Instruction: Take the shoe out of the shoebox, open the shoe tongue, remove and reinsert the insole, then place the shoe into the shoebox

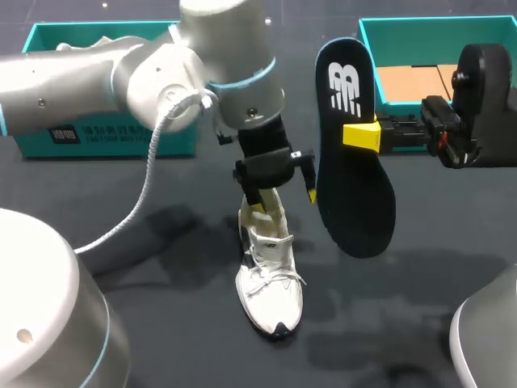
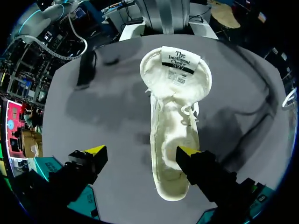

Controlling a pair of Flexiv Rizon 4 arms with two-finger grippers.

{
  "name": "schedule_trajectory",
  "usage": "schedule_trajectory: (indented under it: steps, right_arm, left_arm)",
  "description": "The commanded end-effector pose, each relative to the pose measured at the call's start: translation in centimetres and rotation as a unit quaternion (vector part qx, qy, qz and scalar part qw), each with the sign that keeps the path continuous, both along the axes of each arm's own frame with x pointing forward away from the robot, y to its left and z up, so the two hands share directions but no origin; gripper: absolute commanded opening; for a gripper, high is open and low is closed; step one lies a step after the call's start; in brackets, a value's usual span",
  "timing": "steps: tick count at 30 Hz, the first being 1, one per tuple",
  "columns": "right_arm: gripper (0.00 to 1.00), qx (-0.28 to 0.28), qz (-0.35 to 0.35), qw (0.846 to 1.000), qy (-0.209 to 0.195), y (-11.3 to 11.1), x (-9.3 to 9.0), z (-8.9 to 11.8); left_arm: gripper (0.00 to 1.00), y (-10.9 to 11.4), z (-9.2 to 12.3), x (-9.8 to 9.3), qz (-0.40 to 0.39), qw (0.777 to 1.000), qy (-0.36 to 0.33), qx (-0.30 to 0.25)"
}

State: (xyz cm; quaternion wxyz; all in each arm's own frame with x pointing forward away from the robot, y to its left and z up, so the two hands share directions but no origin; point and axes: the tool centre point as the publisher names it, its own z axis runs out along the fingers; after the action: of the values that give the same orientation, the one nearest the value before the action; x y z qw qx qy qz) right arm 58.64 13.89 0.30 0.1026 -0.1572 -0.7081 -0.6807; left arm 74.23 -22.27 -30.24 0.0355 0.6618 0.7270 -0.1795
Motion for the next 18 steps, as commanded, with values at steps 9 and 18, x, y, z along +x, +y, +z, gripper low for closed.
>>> schedule_trajectory:
  steps: [9, 18]
  right_arm:
    - [0.0, -0.042, -0.119, 0.992, -0.003, 0.1, -0.9, -0.1]
    - [0.0, -0.042, -0.119, 0.992, -0.003, 0.1, -0.9, -0.1]
  left_arm:
    - [1.0, 4.4, 7.1, 0.0, 0.022, 0.982, -0.036, -0.185]
    - [1.0, 4.4, 7.1, 0.0, 0.022, 0.982, -0.036, -0.185]
